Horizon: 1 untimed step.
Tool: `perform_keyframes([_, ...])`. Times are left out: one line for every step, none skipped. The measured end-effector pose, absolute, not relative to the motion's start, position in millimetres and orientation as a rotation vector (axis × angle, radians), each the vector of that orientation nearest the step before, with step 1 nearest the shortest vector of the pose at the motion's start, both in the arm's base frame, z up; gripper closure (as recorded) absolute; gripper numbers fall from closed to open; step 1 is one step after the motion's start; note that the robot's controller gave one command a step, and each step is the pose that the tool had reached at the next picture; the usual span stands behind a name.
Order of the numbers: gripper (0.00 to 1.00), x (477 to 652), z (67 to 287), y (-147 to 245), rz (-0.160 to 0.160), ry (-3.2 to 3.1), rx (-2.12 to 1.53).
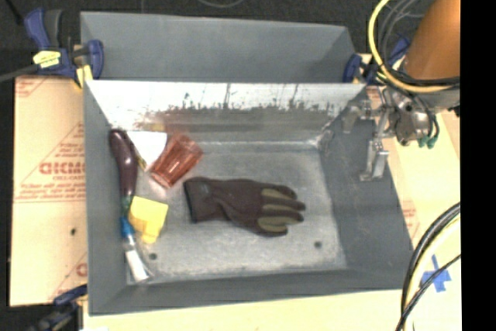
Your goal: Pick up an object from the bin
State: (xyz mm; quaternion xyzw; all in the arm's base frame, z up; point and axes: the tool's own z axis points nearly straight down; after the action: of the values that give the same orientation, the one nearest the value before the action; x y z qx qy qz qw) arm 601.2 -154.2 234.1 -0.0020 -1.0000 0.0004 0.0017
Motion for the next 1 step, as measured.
perform_keyframes([0.0, 602.5, 239.5, -153.4, 0.004, -3.147, -0.001])
